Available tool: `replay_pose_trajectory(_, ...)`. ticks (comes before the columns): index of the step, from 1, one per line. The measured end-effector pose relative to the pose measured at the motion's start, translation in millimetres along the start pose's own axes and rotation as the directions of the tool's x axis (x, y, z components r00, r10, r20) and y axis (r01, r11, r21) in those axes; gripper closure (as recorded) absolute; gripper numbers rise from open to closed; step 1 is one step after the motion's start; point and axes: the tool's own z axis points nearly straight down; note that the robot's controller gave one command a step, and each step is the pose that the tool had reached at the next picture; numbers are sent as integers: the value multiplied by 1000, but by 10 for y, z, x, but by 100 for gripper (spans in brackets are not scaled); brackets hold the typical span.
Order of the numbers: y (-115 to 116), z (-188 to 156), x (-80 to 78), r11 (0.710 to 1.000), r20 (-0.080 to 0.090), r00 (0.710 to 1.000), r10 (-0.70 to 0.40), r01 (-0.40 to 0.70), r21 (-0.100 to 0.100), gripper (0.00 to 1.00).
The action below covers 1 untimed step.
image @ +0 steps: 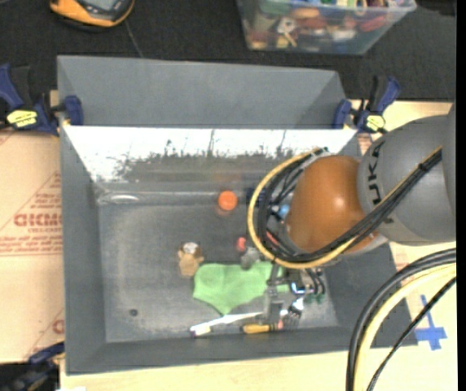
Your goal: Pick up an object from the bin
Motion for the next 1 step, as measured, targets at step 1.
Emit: replay_pose_trajectory(1, 5, 270, -274, 1000, 23, 1000, -5, 5, 2, 0)
